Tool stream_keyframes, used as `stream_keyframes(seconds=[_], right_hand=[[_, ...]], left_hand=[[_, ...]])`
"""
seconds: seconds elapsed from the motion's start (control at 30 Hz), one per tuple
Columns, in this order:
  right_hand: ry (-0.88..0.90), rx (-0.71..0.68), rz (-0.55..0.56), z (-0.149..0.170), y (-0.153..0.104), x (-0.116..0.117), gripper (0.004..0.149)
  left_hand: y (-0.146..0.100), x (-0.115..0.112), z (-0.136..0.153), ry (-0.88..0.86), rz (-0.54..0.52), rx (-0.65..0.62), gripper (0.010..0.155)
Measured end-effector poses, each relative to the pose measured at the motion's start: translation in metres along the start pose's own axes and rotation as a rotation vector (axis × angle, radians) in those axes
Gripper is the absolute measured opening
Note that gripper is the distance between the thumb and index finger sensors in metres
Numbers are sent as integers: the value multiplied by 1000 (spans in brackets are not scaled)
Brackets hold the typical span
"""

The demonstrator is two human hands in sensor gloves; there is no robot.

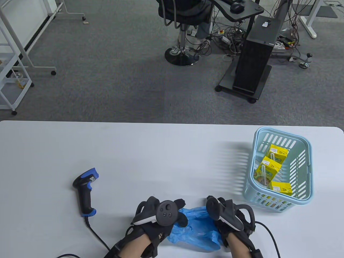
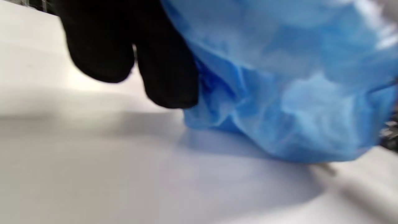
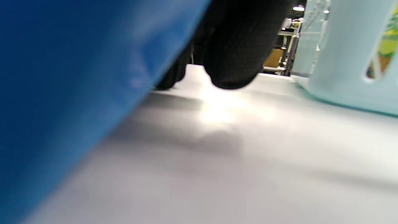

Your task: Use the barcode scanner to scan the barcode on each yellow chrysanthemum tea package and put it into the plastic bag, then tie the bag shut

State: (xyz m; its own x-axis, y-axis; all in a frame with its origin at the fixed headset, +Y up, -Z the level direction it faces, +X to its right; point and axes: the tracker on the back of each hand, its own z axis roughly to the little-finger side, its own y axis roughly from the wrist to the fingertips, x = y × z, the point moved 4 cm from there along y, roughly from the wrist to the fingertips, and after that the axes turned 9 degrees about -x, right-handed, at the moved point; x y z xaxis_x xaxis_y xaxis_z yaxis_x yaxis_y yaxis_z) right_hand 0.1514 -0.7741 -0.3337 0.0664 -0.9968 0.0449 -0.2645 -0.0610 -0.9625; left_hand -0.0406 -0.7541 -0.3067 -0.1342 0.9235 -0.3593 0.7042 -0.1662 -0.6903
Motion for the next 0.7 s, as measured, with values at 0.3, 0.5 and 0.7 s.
stream_keyframes(seconds=[0.3, 0.5, 0.7], right_hand=[[11, -201, -3, -53, -6, -17, 93], [-17, -336, -15, -90, -12, -24, 97], [24, -441, 27, -112, -16, -32, 64]], left_hand=[[-10, -9, 45, 31, 33, 206, 61], [-17, -8, 65, 50, -51, 292, 68], [-20, -4, 70, 161, -108, 374, 58]])
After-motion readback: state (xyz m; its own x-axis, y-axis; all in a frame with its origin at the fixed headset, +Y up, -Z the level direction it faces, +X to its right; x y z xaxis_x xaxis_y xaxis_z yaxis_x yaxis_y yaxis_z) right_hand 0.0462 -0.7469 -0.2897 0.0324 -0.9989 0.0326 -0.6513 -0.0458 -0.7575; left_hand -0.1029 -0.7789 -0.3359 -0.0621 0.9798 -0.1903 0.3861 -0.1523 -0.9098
